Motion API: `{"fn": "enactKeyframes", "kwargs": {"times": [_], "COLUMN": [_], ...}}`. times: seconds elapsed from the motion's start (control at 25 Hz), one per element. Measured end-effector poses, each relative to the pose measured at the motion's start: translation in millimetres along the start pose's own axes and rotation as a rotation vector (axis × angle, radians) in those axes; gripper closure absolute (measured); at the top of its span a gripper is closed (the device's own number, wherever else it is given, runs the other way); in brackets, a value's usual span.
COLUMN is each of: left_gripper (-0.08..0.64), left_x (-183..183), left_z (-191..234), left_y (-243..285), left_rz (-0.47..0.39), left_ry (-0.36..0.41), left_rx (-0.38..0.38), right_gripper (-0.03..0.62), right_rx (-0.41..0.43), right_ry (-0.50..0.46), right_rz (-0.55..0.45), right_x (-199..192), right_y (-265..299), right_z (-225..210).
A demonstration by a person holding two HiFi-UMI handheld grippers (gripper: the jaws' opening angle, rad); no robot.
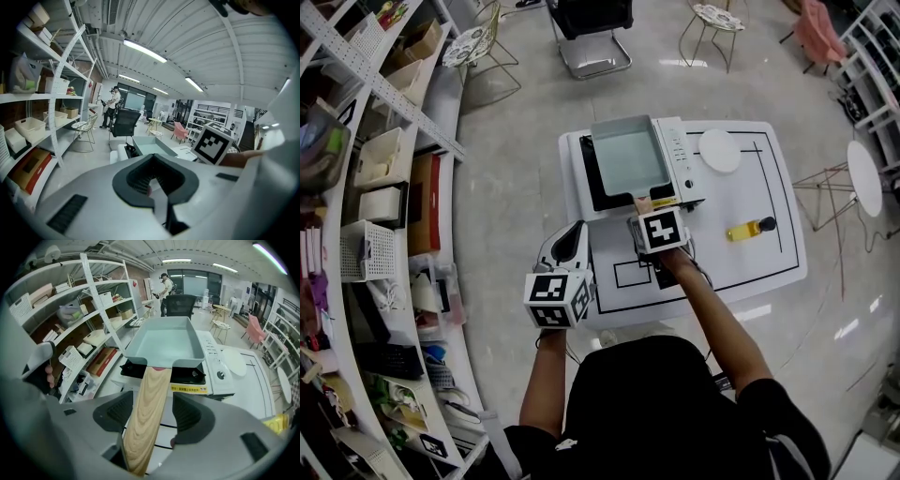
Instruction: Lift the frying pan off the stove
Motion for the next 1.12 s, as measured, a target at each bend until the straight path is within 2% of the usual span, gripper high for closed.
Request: {"fn": "enactKeyframes", "kwargs": {"times": [0.08,0.32,0.48,0.76,1.0,1.12], "left_gripper": [0.548,0.548,0.548,0.548,0.548,0.548], "left_x": [-0.2,1.2,1.5,-1.0,-2.2,-3.2], "left_z": [0.2,-0.4,-0.8,-3.0,-5.1,-5.5], "left_y": [0.0,-0.5,-3.1,-4.8,-5.8,-7.3], "left_rz": [-0.001,-0.006,-0.007,-0.005,-0.005,-0.006], "left_ry": [0.0,-0.008,-0.01,-0.014,-0.016,-0.017], "left_rx": [0.001,0.001,-0.001,0.001,-0.001,0.002], "right_gripper": [0.336,0.344,0.371,0.463,0.549,0.561], "right_rx": [-0.053,-0.053,-0.073,-0.059,-0.062,-0.059], "right_ry": [-0.014,-0.027,-0.047,-0.018,-0.042,-0.016], "right_rz": [0.04,0.132,0.15,0.195,0.172,0.185], "right_x": [-1.6,-10.4,-15.3,-27.1,-24.0,-30.4], "right_y": [-2.3,3.4,9.3,12.7,8.3,12.3], "right_z": [-7.4,-10.8,-14.5,-12.5,-11.5,-14.2]}}
Point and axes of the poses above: the fingertips, and each gripper's own axes: y forward along the fingers, z to its left, x out of its top, the point moved 5 cm from there along -y, backward along the fingers, and after that the axes turned 1 degree about -z, right-handed, at the moved point
